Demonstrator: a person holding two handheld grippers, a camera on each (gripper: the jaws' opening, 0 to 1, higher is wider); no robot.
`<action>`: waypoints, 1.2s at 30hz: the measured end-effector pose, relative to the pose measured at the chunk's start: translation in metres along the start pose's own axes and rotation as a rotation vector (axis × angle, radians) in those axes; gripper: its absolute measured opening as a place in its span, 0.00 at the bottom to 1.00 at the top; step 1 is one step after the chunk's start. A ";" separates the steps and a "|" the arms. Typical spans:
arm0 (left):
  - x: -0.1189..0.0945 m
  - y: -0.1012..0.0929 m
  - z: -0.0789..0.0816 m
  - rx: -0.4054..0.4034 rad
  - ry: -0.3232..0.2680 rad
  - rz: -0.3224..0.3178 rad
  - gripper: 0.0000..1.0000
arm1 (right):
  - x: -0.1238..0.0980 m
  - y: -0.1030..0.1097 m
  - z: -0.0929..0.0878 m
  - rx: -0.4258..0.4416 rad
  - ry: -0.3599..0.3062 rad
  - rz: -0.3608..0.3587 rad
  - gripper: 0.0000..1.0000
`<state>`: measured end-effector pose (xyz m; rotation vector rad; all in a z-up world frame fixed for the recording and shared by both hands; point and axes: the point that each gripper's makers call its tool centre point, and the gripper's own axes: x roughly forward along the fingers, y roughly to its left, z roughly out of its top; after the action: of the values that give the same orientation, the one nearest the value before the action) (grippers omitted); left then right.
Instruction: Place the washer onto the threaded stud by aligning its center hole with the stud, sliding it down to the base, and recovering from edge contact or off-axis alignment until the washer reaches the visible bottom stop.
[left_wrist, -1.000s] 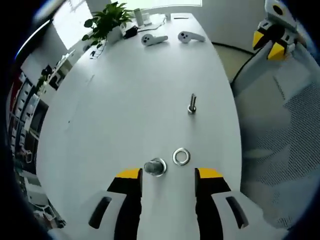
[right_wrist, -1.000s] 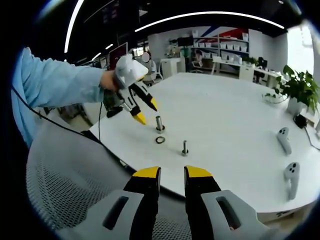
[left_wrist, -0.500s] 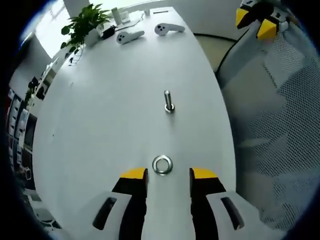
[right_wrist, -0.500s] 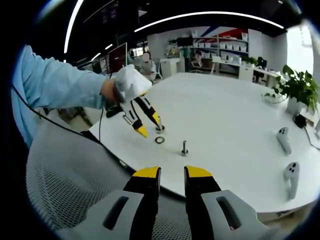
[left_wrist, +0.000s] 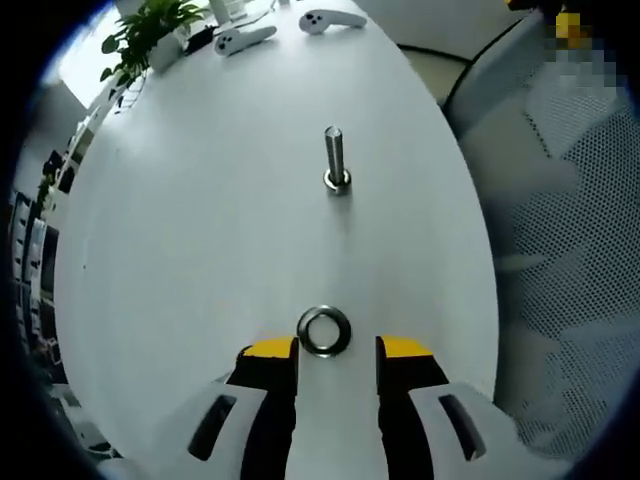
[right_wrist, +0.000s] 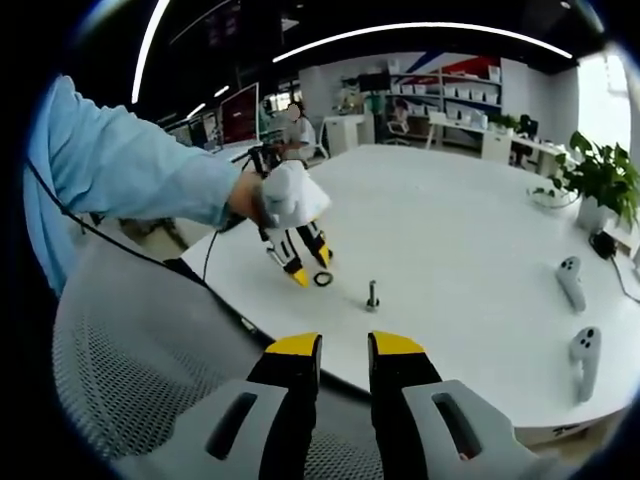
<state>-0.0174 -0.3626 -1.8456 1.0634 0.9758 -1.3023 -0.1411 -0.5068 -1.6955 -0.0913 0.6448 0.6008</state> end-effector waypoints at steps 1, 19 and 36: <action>0.002 0.001 0.000 0.010 -0.002 0.005 0.29 | 0.000 0.000 0.000 -0.001 0.000 0.002 0.21; 0.011 0.000 0.004 -0.005 0.012 -0.032 0.24 | 0.000 0.001 0.001 -0.005 -0.006 0.011 0.21; 0.007 -0.010 0.002 -0.015 0.000 -0.027 0.22 | 0.000 0.001 0.002 0.004 -0.013 0.004 0.21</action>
<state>-0.0269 -0.3656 -1.8523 1.0417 1.0011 -1.3152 -0.1406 -0.5060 -1.6942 -0.0827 0.6337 0.6040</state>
